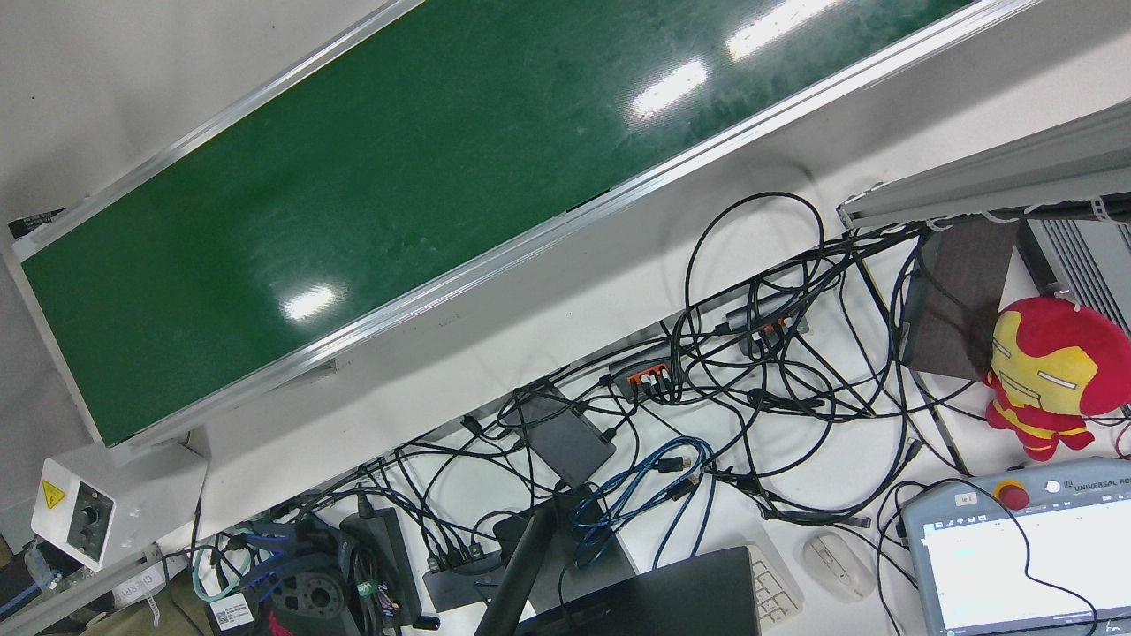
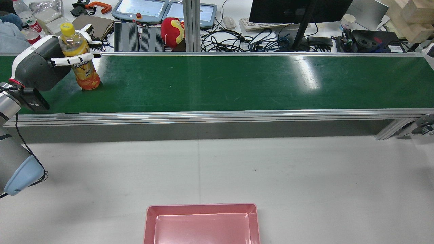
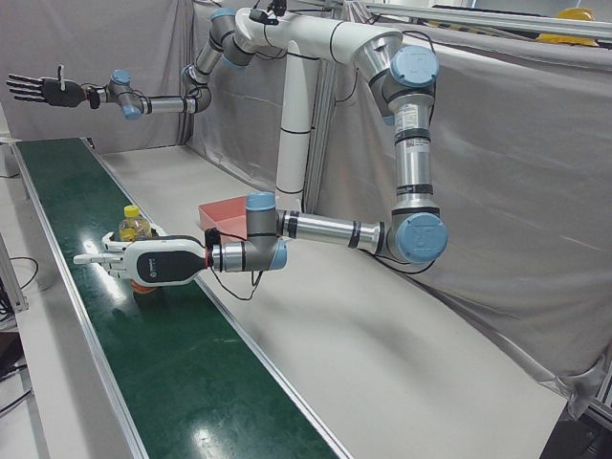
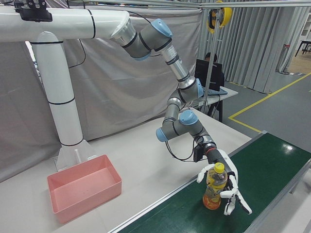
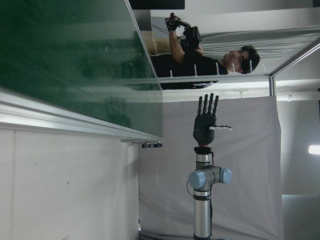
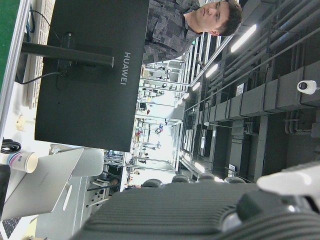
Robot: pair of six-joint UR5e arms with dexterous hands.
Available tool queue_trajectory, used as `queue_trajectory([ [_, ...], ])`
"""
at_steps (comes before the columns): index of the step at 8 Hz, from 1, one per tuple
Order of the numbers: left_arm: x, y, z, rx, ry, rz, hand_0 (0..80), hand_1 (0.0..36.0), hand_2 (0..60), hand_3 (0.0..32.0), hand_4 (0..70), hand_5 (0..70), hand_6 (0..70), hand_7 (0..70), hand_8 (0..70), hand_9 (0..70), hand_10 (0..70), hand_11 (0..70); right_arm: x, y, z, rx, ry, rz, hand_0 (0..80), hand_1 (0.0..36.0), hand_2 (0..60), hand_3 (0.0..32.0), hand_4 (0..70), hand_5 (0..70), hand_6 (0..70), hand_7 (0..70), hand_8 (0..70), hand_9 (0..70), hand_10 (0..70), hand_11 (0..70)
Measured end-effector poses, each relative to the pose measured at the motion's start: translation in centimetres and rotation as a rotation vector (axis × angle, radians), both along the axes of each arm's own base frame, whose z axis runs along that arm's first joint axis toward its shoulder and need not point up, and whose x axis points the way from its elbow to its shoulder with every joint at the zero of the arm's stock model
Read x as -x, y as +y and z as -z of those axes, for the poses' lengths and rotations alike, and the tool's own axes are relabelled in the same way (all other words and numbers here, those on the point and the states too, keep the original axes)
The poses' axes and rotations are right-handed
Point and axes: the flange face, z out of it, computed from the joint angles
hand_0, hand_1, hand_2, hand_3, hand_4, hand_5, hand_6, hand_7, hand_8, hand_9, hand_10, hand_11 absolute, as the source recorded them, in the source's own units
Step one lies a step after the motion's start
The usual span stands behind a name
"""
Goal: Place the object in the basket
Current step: 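Close the left hand fingers around the yellow-capped juice bottle, then lift the bottle off the conveyor and carry it over the pink tray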
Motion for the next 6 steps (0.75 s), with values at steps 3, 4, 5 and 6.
queue_trajectory([
  [3, -0.3, -0.3, 2.1, 0.014, -0.002, -0.008, 80.0, 36.0, 60.0, 0.0, 70.0, 70.0, 70.0, 70.0, 70.0, 70.0, 65.7, 70.0, 0.0, 0.0, 0.1, -0.002, 0.000, 0.000, 0.0, 0.0, 0.0, 0.0, 0.0, 0.0, 0.0, 0.0, 0.0, 0.0, 0.0, 0.0],
  [4, -0.2, 0.2, 3.3, -0.002, 0.007, -0.014, 80.0, 36.0, 60.0, 0.0, 70.0, 70.0, 70.0, 70.0, 70.0, 70.0, 61.7, 70.0, 0.0, 0.0, 0.1, -0.002, 0.000, -0.001, 0.0, 0.0, 0.0, 0.0, 0.0, 0.0, 0.0, 0.0, 0.0, 0.0, 0.0, 0.0],
  [5, -0.7, 1.5, 5.3, -0.034, 0.025, -0.041, 80.0, 36.0, 60.0, 0.0, 70.0, 70.0, 70.0, 70.0, 70.0, 70.0, 60.5, 70.0, -0.1, 0.0, 0.1, -0.003, 0.000, -0.001, 0.0, 0.0, 0.0, 0.0, 0.0, 0.0, 0.0, 0.0, 0.0, 0.0, 0.0, 0.0],
  [6, -2.6, 3.8, 7.7, -0.074, 0.039, -0.110, 80.0, 36.0, 60.0, 0.0, 70.0, 70.0, 70.0, 70.0, 70.0, 70.0, 59.2, 70.0, -0.1, 0.0, 0.1, -0.003, 0.000, -0.001, 0.0, 0.0, 0.0, 0.0, 0.0, 0.0, 0.0, 0.0, 0.0, 0.0, 0.0, 0.0],
])
